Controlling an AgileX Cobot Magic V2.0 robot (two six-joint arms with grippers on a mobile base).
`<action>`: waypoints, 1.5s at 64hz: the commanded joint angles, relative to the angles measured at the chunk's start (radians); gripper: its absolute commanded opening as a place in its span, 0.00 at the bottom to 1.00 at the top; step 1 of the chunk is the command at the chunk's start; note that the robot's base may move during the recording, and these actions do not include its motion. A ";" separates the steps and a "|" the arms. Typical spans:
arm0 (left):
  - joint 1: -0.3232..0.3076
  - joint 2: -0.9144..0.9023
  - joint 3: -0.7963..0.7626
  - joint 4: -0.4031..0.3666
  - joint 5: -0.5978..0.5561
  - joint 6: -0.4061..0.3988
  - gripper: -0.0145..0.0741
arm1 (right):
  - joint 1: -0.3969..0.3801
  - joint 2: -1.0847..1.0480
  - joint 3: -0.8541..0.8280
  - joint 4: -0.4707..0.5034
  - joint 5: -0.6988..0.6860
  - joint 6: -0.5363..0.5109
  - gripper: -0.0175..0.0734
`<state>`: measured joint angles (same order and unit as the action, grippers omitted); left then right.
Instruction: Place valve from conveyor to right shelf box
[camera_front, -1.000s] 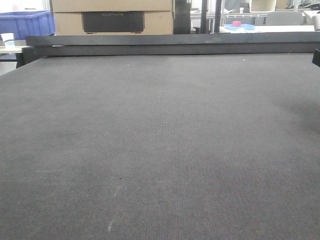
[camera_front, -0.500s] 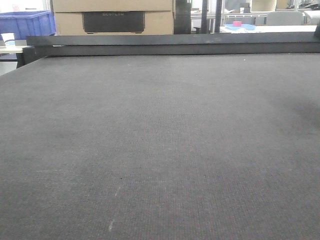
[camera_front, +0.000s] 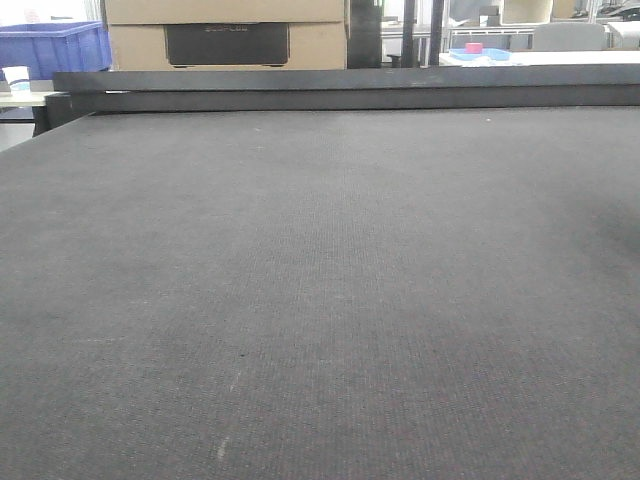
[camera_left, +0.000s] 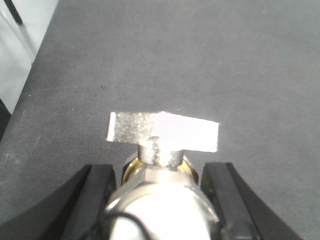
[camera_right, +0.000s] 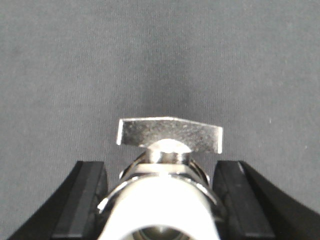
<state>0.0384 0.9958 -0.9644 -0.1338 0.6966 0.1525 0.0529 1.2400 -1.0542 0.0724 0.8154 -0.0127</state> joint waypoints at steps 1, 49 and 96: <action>-0.003 -0.081 0.033 -0.021 -0.063 0.001 0.04 | -0.002 -0.069 0.035 -0.007 -0.083 -0.002 0.01; -0.003 -0.210 0.050 -0.021 -0.067 0.001 0.04 | -0.002 -0.211 0.066 -0.007 -0.106 -0.002 0.01; -0.003 -0.210 0.050 -0.021 -0.067 0.001 0.04 | -0.002 -0.211 0.066 -0.007 -0.108 -0.002 0.01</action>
<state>0.0384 0.7955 -0.9108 -0.1416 0.6828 0.1525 0.0529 1.0432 -0.9804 0.0724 0.7689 -0.0114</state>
